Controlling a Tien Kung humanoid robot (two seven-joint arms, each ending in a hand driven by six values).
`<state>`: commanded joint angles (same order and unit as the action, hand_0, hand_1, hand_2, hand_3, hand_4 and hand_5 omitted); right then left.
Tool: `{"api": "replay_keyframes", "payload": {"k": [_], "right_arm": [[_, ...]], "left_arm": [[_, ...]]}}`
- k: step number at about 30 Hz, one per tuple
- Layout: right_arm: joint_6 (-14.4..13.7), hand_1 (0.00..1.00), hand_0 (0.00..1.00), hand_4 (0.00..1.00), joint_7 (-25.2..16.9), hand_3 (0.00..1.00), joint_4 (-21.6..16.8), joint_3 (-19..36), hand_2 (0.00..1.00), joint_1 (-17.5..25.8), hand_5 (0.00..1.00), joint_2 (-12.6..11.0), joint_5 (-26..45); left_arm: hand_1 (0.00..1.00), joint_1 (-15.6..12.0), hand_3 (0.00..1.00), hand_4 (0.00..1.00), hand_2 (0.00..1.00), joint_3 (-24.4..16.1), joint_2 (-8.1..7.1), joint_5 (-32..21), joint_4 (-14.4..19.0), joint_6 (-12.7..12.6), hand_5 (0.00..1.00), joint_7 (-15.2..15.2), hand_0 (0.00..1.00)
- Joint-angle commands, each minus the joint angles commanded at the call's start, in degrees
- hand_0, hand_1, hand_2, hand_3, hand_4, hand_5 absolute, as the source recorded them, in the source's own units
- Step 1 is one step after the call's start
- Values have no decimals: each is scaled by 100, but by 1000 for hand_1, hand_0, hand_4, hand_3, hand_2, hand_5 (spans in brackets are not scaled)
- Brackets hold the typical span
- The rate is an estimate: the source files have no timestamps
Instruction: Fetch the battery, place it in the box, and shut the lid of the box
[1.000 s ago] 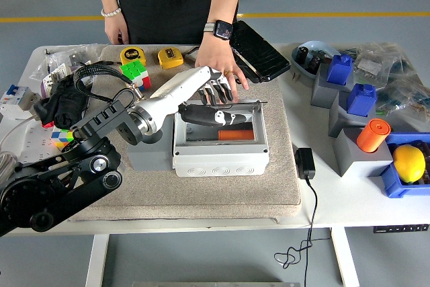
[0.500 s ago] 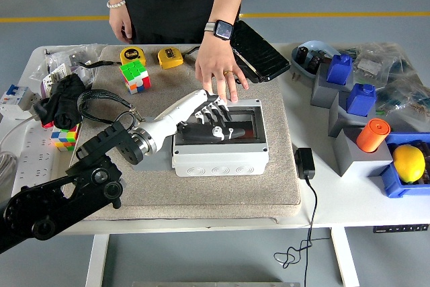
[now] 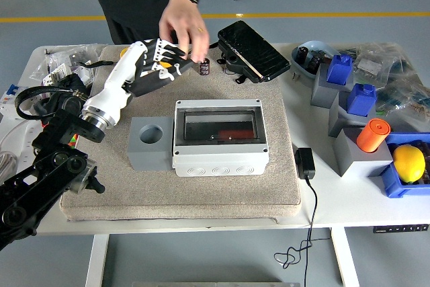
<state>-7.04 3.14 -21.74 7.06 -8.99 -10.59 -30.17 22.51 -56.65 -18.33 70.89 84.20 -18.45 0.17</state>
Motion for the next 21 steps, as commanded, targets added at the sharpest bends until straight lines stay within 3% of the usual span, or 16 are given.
{"api": "replay_keyframes", "payload": {"k": [2, 3, 8, 9, 14, 15, 20, 21], "right_arm": [[-5, 625, 605, 925, -2, 545, 29, 1, 606, 12, 455, -10, 23], [-6, 625, 604, 925, -1, 545, 37, 1, 606, 14, 455, -13, 28], [-3, 625, 604, 925, 18, 545, 77, 2, 606, 12, 455, -29, 59], [-1, 625, 604, 926, 21, 546, 77, 5, 605, 10, 456, -29, 58], [19, 625, 604, 926, 47, 546, 53, 49, 605, -3, 456, -14, 21], [22, 625, 604, 926, 50, 545, 52, 44, 606, -6, 456, -9, 24], [24, 625, 604, 926, 54, 545, 47, 65, 606, -20, 456, -5, 6], [22, 625, 602, 926, 53, 546, 48, 67, 607, -21, 456, -6, 8]], "left_arm": [[641, -122, 593, 996, 609, -310, -22, 153, -110, -6, 554, 35, 631], [731, -155, 662, 998, 695, -392, -35, 173, -132, -6, 562, 33, 740], [731, -386, 662, 998, 695, -991, -103, 546, -387, 150, 562, 207, 740], [814, -413, 803, 998, 834, -1059, -106, 608, -420, 182, 555, 246, 819], [814, -646, 803, 998, 834, -1442, -175, 553, -424, 190, 555, 202, 819], [773, -667, 767, 998, 775, -1480, -187, 512, -411, 166, 554, 158, 763], [773, -681, 767, 998, 775, -1610, -191, 539, -344, 131, 554, 97, 763], [733, -679, 721, 997, 738, -1622, -187, 569, -328, 128, 553, 95, 730]]}}
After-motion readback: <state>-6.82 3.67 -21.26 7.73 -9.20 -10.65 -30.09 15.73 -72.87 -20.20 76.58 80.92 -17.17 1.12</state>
